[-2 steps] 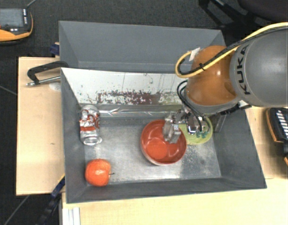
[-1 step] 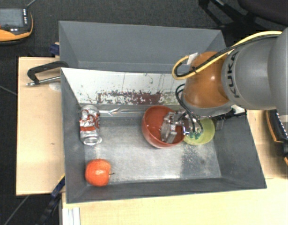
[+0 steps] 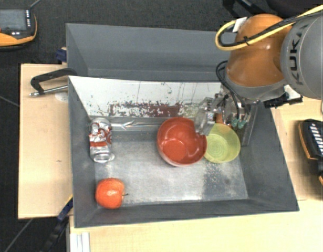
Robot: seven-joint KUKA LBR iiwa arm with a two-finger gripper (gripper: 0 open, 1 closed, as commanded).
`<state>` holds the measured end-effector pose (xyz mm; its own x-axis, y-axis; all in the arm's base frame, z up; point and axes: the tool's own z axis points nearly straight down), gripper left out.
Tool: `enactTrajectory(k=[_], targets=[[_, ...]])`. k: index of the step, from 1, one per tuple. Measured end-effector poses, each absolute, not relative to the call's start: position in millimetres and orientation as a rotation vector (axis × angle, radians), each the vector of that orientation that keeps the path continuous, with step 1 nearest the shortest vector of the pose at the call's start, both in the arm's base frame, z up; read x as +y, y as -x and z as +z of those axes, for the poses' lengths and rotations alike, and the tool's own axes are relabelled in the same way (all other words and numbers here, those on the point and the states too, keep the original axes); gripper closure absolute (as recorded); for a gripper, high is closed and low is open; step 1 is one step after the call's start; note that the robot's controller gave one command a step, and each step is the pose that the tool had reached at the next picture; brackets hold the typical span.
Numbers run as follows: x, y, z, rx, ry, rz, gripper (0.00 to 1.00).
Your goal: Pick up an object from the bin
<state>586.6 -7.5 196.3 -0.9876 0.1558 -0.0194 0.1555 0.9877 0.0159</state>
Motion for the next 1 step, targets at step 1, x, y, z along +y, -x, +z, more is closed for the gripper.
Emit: enactTrajectory(k=[1], targets=[[-5.6,-600.4,168.7,3.117,-0.054,0.022,1.0]])
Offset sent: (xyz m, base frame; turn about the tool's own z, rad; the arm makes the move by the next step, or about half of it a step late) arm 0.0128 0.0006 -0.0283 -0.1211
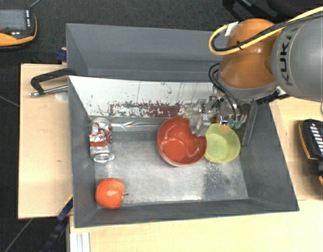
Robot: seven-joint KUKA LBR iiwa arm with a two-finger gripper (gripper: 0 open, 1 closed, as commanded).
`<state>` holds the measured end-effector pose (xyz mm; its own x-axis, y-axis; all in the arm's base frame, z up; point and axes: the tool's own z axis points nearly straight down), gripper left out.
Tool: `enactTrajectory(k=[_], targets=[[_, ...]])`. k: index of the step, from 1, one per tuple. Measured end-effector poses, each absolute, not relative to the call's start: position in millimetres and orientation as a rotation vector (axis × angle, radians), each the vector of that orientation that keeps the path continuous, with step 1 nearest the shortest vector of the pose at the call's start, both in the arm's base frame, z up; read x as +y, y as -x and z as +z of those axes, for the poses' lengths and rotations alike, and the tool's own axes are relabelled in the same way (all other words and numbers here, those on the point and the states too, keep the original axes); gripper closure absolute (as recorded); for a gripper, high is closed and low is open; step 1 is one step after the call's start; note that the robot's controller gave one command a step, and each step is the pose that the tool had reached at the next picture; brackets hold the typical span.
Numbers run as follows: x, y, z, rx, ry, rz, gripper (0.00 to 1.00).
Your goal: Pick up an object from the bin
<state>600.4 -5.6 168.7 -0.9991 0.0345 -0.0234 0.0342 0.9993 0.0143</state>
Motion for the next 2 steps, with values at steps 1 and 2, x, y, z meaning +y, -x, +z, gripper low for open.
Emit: enactTrajectory(k=[1,2], targets=[[82,-577.4,187,3.107,0.191,0.026,1.0],[137,-542.1,197,3.033,0.679,0.023,1.0]])
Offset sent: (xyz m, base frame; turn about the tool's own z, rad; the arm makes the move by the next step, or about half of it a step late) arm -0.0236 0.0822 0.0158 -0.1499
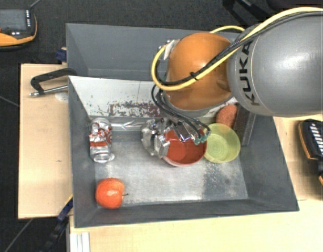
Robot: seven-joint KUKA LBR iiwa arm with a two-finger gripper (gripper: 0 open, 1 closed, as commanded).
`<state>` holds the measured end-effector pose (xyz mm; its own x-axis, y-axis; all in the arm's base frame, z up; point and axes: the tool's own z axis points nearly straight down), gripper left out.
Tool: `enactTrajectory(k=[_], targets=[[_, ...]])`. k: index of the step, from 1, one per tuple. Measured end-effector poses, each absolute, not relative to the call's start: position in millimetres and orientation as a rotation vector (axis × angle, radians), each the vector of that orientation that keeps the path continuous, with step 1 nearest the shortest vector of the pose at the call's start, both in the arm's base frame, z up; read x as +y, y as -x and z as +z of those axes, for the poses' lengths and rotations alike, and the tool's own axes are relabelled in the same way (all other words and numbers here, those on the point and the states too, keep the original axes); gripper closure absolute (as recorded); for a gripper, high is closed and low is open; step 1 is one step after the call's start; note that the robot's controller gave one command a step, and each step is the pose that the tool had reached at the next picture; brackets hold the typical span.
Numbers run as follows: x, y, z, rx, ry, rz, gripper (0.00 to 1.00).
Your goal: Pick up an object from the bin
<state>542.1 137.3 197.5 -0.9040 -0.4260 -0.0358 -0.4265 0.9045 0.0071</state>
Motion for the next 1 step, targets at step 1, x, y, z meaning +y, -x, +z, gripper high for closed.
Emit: enactTrajectory(k=[1], targets=[[135.3,-542.7,197.1,3.035,0.673,0.021,0.0]])
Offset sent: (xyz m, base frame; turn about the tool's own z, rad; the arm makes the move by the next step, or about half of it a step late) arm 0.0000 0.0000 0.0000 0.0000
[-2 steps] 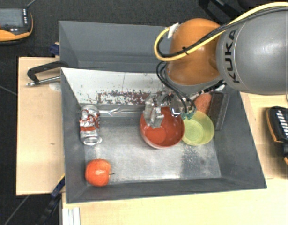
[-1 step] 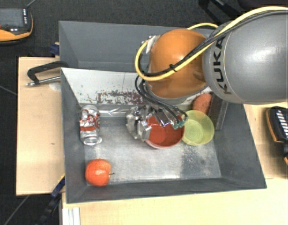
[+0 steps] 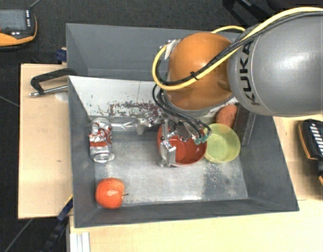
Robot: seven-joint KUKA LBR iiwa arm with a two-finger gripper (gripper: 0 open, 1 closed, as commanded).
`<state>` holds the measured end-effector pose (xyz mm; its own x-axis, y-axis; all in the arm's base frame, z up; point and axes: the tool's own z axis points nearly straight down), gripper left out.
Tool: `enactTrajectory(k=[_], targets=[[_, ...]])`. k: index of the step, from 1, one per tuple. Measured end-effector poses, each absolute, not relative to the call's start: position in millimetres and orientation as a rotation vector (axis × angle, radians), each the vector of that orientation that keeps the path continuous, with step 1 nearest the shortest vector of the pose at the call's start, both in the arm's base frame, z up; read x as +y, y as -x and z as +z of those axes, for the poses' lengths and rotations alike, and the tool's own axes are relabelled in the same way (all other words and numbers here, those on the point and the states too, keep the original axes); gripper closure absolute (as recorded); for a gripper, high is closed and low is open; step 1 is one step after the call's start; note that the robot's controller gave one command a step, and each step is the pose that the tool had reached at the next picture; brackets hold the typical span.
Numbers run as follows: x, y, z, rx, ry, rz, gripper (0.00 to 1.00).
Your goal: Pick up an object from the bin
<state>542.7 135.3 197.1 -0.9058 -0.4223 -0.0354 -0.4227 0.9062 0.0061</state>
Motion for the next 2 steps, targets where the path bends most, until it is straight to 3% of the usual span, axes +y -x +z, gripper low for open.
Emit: enactTrajectory(k=[1,2], targets=[[70,-546.7,204,2.997,0.81,0.016,0.0],[-6,-499.7,160,2.929,1.037,0.01,0.0]])
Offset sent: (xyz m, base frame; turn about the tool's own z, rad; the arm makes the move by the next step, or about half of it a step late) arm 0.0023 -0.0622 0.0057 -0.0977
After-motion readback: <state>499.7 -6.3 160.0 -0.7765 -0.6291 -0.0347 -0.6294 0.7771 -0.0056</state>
